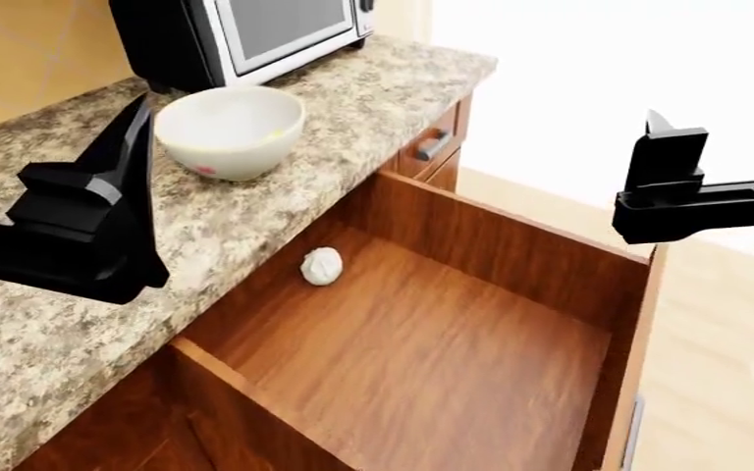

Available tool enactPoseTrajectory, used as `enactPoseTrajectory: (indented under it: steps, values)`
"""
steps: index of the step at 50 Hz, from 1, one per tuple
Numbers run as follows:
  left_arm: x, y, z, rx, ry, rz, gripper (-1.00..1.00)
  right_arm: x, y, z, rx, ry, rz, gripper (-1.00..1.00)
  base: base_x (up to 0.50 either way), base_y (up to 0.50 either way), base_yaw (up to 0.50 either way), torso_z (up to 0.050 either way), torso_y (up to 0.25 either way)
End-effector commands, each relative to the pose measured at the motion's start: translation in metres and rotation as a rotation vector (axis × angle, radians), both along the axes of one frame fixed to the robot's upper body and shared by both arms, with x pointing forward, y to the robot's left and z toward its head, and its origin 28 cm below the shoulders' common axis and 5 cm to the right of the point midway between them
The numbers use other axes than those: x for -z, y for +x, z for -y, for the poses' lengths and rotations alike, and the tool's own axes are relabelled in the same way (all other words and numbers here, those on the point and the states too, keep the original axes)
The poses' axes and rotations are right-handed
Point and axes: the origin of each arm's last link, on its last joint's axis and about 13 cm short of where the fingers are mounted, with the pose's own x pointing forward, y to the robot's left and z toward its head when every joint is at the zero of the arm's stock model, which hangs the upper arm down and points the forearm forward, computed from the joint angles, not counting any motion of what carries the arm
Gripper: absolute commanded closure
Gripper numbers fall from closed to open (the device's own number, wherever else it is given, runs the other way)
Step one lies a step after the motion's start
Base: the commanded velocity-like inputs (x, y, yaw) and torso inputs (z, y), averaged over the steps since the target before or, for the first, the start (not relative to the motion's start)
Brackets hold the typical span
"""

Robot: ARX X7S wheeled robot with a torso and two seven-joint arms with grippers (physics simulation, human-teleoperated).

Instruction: Place the bar in the bowl and close the drawer.

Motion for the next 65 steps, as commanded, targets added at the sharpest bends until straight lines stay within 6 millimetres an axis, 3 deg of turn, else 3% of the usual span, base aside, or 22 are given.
enactPoseTrajectory:
  steps: [1, 12, 26, 48, 55, 65]
  values:
    - [-0.002, 0.002, 0.001, 0.006, 0.009, -0.007, -1.0, -0.001, 0.001, 0.0, -0.005, 0.002, -0.007, -1.0, 0.26, -0.43, 0.0, 0.0, 0.0]
    - [-0.001, 0.003, 0.001, 0.003, 0.009, -0.013, -1.0, 0.0, 0.0, 0.001, 0.007, 0.006, 0.002, -1.0, 0.26, -0.41, 0.0, 0.0, 0.002]
    - [0.0, 0.003, 0.001, 0.002, 0.008, -0.015, -1.0, 0.003, 0.0, 0.001, 0.052, -0.017, -0.009, -1.0, 0.0, 0.0, 0.0, 0.0, 0.001]
    - [-0.001, 0.003, 0.003, 0.003, 0.014, -0.015, -1.0, 0.004, 0.0, 0.001, 0.05, -0.011, -0.017, -1.0, -0.12, 0.21, -0.49, 0.0, 0.0]
    - [0.0, 0.004, 0.002, 0.003, 0.014, -0.017, -1.0, 0.006, 0.003, 0.002, 0.067, -0.007, -0.033, -1.0, -0.03, 0.07, -0.1, 0.0, 0.0]
    - [-0.001, 0.005, 0.003, 0.002, 0.016, -0.02, -1.0, 0.014, 0.025, 0.028, 0.173, 0.044, -0.155, -1.0, 0.0, 0.0, 0.0, 0.0, 0.0]
